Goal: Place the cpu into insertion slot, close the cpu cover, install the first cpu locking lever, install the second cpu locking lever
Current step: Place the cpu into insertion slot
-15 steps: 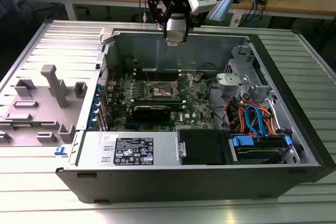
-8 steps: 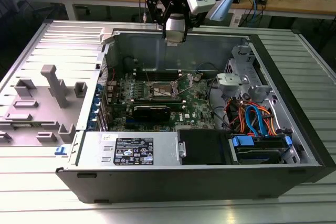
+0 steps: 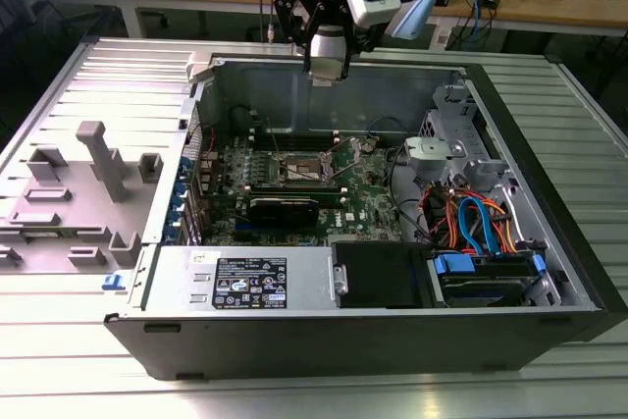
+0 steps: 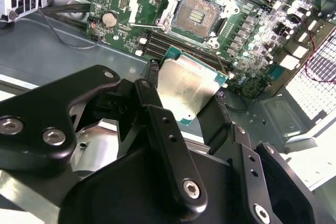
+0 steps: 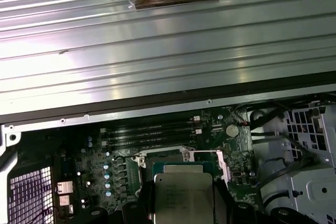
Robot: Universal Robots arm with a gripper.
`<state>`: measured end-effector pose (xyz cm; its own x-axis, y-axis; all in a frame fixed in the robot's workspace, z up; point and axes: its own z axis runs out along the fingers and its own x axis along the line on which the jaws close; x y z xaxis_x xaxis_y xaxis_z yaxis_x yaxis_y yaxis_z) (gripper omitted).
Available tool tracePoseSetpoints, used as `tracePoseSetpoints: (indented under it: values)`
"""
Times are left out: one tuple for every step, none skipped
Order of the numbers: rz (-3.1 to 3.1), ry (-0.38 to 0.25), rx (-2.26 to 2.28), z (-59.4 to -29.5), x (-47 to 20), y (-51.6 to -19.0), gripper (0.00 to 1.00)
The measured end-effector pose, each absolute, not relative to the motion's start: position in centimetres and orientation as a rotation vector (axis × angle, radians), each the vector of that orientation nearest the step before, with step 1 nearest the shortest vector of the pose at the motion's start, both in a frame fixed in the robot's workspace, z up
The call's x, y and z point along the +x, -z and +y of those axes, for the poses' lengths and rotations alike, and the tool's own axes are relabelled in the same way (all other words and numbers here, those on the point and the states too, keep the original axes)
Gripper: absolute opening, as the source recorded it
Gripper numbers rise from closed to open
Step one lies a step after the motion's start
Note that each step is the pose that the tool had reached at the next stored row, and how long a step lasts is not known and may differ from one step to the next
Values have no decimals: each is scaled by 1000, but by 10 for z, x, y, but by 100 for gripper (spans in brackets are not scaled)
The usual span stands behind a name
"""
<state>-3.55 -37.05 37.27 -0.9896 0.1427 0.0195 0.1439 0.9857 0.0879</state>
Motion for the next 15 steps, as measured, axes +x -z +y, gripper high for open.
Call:
tracePoseSetpoints:
  values:
    - [-3117,140,-238,-370,-36,-373,55]
    - [-3116,140,-257,-370,-35,-372,55]
    - [-3115,140,-272,-370,-36,-372,55]
    - [-3114,140,-292,-370,-35,-372,55]
    - [-3113,140,-307,-370,-35,-372,55]
    - [-3111,140,-324,-370,-35,-371,55]
    - [-3110,141,-338,-370,-35,-371,55]
    - [-3109,141,-359,-370,-35,-371,55]
    - [-3107,141,-372,-370,-35,-371,55]
    - [-3106,141,-385,-371,-36,-370,55]
    - [-3106,141,-391,-371,-36,-370,55]
    - [-3105,141,-397,-372,-36,-369,55]
    - [-3105,141,-399,-374,-36,-369,55]
    - [-3105,141,-402,-375,-35,-368,55]
    - [-3104,141,-404,-376,-36,-368,55]
